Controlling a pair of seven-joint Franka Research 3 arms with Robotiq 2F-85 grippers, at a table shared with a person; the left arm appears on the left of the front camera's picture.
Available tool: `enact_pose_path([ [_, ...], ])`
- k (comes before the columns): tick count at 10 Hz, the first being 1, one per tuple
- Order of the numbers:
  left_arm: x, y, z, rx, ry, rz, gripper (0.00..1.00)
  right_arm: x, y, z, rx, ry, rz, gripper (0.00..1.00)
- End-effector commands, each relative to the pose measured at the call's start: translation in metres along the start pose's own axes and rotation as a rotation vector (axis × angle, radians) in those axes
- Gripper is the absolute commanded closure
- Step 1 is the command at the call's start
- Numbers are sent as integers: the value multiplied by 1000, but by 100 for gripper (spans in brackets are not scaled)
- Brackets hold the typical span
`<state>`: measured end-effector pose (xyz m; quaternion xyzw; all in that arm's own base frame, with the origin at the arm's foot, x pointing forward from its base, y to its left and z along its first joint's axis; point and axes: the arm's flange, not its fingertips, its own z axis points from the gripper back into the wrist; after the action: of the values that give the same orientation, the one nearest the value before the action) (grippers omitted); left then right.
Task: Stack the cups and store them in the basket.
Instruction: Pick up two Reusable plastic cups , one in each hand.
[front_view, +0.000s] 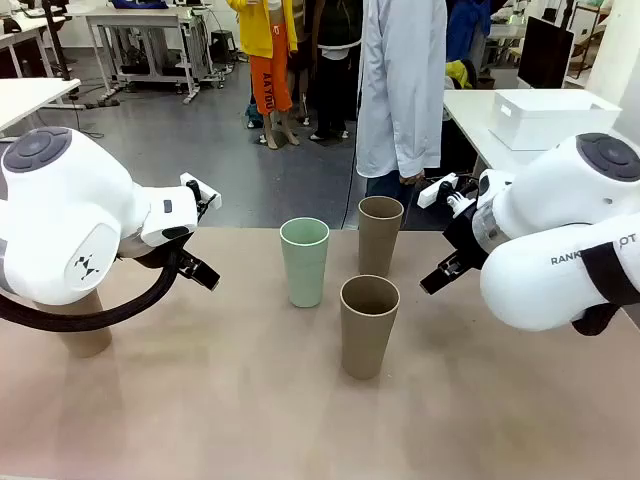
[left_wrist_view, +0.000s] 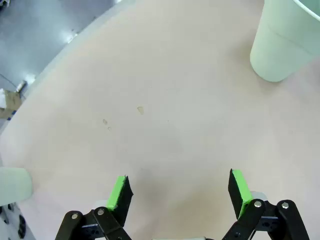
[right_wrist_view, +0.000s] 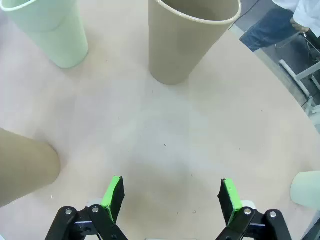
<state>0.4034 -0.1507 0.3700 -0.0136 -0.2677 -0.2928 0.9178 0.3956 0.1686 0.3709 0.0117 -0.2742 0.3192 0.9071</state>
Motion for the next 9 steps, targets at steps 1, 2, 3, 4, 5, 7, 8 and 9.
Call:
enact_pose_path([
  [1, 0, 0, 0, 0, 0, 0, 0, 0, 0, 0, 0, 0, 0, 0],
  [2, 0, 0, 0, 0, 0, 0, 0, 0, 0, 0, 0, 0, 0, 0],
  [3, 0, 0, 0, 0, 0, 0, 0, 0, 0, 0, 0, 0, 0, 0],
  [4, 0, 0, 0, 0, 0, 0, 0, 0, 0, 0, 0, 0, 0, 0],
  [5, 0, 0, 0, 0, 0, 0, 0, 0, 0, 0, 0, 0, 0, 0],
  [7, 0, 0, 0, 0, 0, 0, 0, 0, 0, 0, 0, 0, 0, 0],
  [8, 0, 0, 0, 0, 0, 0, 0, 0, 0, 0, 0, 0, 0, 0],
  [9, 0, 0, 0, 0, 0, 0, 0, 0, 0, 0, 0, 0, 0, 0],
])
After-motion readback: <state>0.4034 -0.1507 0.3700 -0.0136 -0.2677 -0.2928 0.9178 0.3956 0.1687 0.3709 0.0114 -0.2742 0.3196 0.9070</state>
